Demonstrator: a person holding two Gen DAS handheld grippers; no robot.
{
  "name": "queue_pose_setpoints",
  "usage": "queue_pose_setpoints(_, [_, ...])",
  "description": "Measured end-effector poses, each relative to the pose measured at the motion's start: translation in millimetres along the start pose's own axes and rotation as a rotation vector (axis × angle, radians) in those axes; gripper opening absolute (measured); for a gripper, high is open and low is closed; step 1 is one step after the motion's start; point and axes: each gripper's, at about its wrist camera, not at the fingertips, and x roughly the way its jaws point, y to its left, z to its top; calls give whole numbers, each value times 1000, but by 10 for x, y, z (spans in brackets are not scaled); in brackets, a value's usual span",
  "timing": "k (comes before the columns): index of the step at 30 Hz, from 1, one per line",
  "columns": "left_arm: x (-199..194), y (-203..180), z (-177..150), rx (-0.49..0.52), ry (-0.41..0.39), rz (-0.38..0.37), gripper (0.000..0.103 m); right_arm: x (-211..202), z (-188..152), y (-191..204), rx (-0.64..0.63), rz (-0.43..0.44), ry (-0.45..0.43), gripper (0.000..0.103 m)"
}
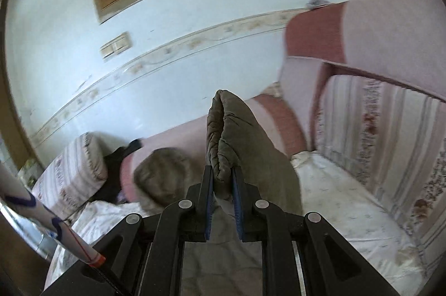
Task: Fold large clothes
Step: 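Carry the held sleeve across the jacket body and release it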
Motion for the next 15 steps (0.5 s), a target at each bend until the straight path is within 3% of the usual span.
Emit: queue_pose_setpoints(15, [60,369,87,-95,19,25,103,748,-838,844,-43,181,205,14])
